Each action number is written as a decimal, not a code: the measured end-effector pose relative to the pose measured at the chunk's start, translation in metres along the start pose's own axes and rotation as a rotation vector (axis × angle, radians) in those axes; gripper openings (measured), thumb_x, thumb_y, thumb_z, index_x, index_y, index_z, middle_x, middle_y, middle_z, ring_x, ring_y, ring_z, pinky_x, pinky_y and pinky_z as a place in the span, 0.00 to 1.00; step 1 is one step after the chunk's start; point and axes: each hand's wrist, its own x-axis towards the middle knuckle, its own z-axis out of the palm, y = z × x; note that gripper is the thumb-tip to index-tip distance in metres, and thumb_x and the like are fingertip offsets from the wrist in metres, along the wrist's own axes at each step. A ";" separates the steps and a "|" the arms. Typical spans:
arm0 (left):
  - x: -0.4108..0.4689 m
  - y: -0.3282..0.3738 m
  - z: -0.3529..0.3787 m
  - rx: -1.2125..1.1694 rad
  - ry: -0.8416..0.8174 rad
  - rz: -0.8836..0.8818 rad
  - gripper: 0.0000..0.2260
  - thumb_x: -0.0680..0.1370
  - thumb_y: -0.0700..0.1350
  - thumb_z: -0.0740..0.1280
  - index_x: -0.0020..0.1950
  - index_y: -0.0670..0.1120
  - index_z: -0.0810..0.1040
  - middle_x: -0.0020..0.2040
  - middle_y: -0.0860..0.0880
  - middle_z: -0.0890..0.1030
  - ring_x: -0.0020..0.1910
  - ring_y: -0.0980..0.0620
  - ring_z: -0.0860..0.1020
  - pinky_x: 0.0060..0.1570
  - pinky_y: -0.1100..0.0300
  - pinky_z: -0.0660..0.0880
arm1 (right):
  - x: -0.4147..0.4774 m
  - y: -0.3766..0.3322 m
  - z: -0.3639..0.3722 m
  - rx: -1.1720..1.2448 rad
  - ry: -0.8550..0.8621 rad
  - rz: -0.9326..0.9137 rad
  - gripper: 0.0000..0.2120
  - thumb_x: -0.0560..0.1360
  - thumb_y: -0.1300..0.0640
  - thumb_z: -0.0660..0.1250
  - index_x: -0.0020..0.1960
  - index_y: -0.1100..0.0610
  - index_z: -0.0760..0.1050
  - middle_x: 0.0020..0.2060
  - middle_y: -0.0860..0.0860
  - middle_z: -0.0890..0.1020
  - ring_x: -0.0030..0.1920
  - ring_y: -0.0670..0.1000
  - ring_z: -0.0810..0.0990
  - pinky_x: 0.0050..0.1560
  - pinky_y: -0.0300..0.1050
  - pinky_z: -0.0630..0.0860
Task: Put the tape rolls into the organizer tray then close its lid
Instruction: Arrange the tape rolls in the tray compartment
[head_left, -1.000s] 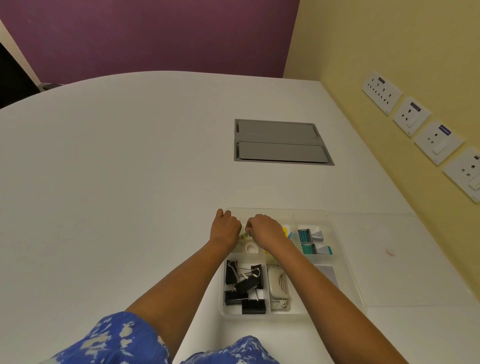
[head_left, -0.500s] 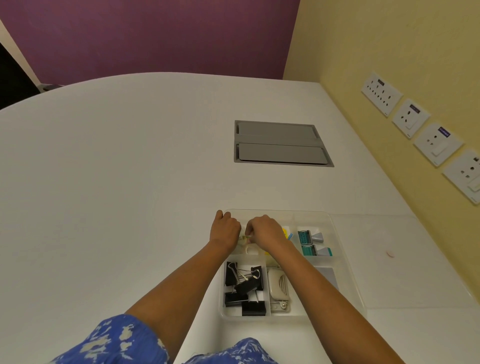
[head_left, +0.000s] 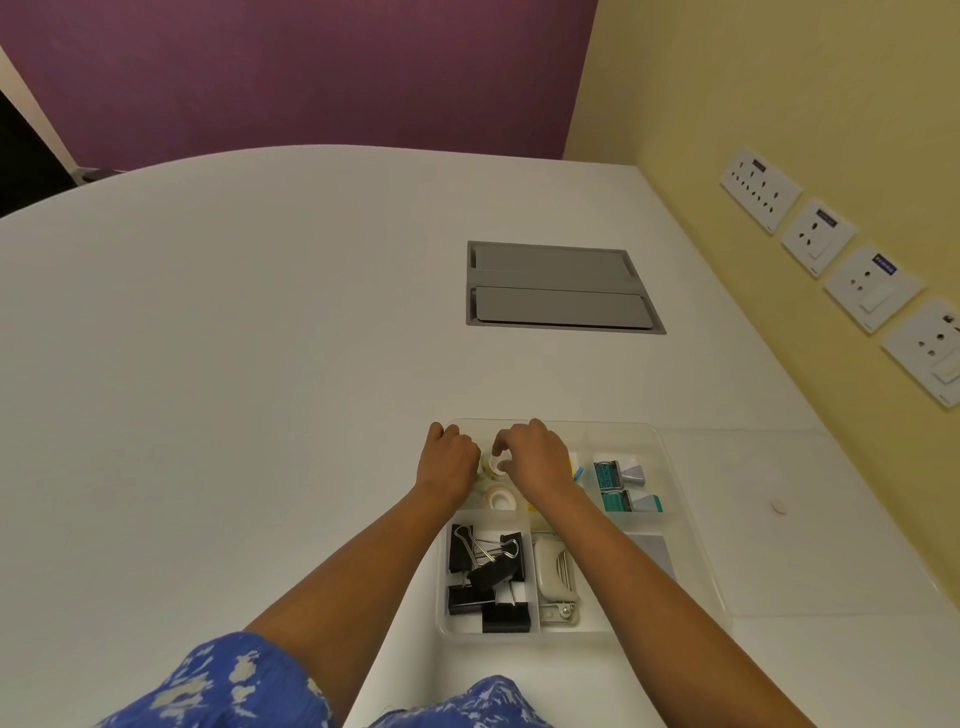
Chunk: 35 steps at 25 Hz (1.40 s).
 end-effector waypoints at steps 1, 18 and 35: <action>0.000 0.000 0.000 -0.024 0.013 -0.002 0.11 0.80 0.48 0.63 0.57 0.45 0.80 0.56 0.47 0.81 0.59 0.48 0.74 0.62 0.55 0.64 | 0.002 0.002 -0.001 0.011 0.011 0.012 0.13 0.76 0.56 0.68 0.60 0.53 0.78 0.57 0.54 0.81 0.61 0.55 0.75 0.56 0.48 0.73; 0.008 0.004 -0.006 0.047 -0.065 -0.025 0.12 0.79 0.49 0.63 0.60 0.47 0.78 0.58 0.48 0.79 0.62 0.48 0.73 0.66 0.54 0.63 | 0.012 -0.010 0.003 -0.481 -0.074 -0.137 0.13 0.80 0.59 0.59 0.63 0.57 0.73 0.60 0.54 0.80 0.67 0.56 0.69 0.70 0.49 0.61; -0.004 0.003 -0.018 0.022 -0.001 -0.042 0.13 0.77 0.47 0.67 0.61 0.48 0.77 0.61 0.47 0.76 0.62 0.47 0.72 0.65 0.54 0.62 | -0.004 0.014 0.000 -0.087 -0.074 -0.081 0.11 0.74 0.55 0.69 0.56 0.49 0.80 0.53 0.47 0.84 0.58 0.52 0.77 0.61 0.46 0.65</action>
